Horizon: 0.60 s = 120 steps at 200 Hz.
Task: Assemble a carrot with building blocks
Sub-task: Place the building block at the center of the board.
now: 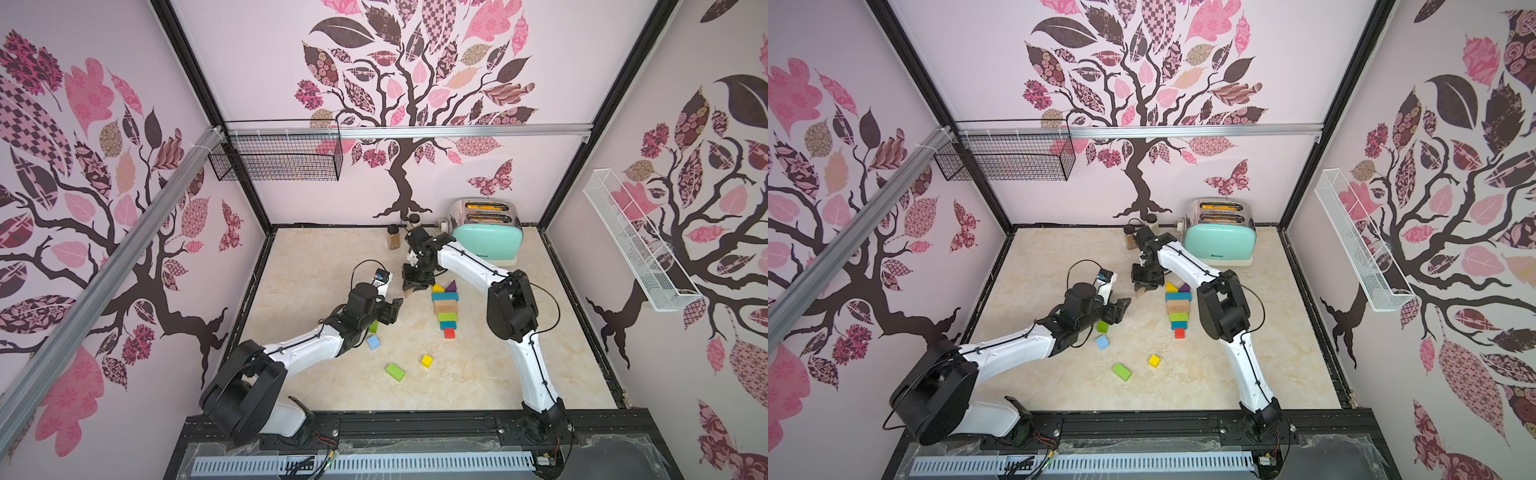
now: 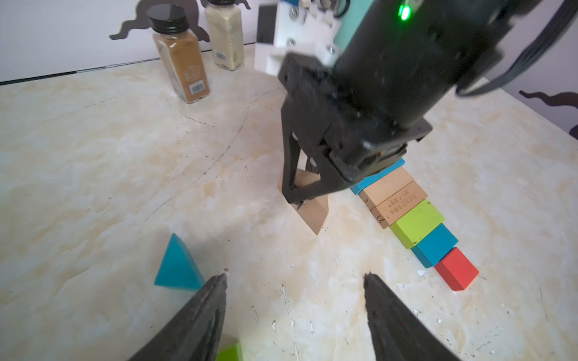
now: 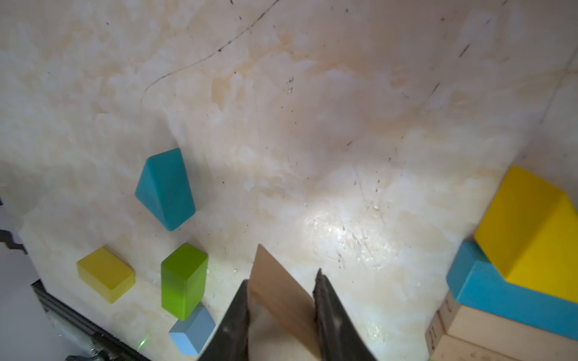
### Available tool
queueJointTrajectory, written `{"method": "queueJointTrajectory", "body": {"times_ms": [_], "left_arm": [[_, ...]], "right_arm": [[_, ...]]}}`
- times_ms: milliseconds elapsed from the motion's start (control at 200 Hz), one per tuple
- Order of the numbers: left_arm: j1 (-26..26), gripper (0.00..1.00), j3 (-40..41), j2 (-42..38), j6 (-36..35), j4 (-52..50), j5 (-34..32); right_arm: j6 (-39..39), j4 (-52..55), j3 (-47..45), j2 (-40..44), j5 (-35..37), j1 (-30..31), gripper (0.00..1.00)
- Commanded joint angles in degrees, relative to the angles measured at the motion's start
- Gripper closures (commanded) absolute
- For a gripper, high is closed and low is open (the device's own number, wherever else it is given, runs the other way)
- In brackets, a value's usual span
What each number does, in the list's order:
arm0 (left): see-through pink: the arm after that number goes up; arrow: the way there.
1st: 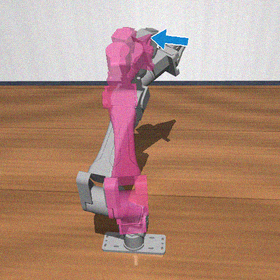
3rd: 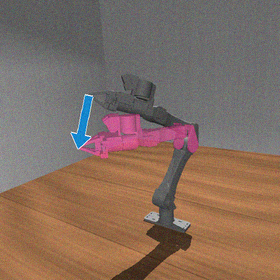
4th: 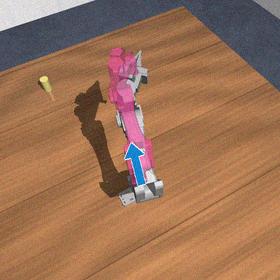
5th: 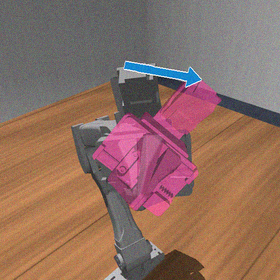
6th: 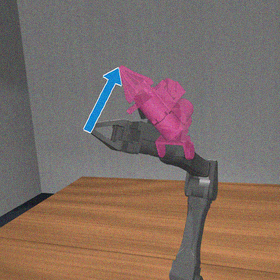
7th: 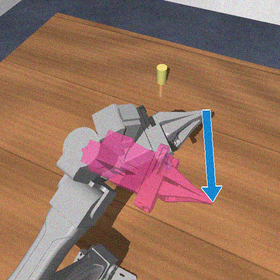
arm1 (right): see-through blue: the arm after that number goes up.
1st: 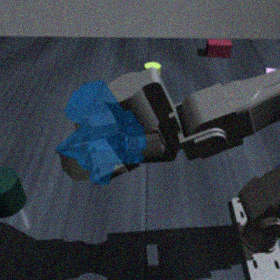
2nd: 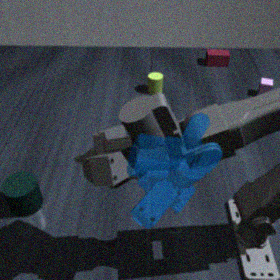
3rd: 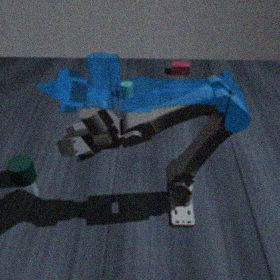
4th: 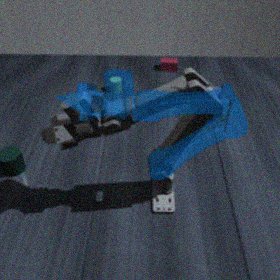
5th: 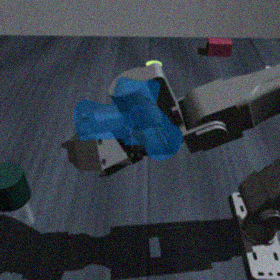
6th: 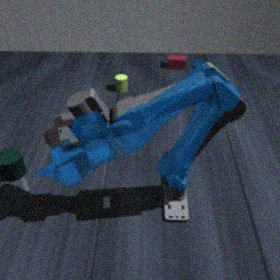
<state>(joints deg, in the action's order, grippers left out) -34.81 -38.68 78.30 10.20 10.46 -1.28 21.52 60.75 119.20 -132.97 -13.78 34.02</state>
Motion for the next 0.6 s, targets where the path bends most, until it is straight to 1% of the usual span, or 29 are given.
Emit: {"method": "queueJointTrajectory", "body": {"times_ms": [0, 125, 235, 265, 370, 465, 595], "left_arm": [[3.2, 0.27, -1.6, -4.7, 6.6, -12.5, -0.3], [5.7, 0.28, -4.1, -8.0, 9.9, -20.9, 2.0], [6.7, 0.28, -7.5, -8.0, 11.4, -27.5, 3.3], [6.7, 0.28, -8.1, -7.9, 11.7, -28.6, 3.9], [6.7, 0.29, -9.2, -8.0, 12.9, -31.0, 5.8], [6.8, 0.29, -8.6, -9.1, 13.8, -31.1, 7.3], [6.8, 0.29, -7.7, -10.9, 14.3, -31.3, 7.7]], "right_arm": [[-1.6, 2.8, 4.2, -2.7, 5.5, 2.4, 0.85], [-0.5, 3.3, 7.7, -5.7, 8.6, 3.9, 0.86], [0.2, 5.0, 11.6, -7.9, 11.5, 5.1, 0.85], [0.5, 5.5, 12.4, -10.4, 11.6, 5.2, 0.85], [1.5, 7.4, 15.9, -12.7, 14.3, 5.8, 0.84], [3.0, 6.9, 15.4, -12.8, 17.2, 6.1, 0.84], [5.3, 6.4, 15.4, -13.0, 20.5, 6.1, 0.83]]}}
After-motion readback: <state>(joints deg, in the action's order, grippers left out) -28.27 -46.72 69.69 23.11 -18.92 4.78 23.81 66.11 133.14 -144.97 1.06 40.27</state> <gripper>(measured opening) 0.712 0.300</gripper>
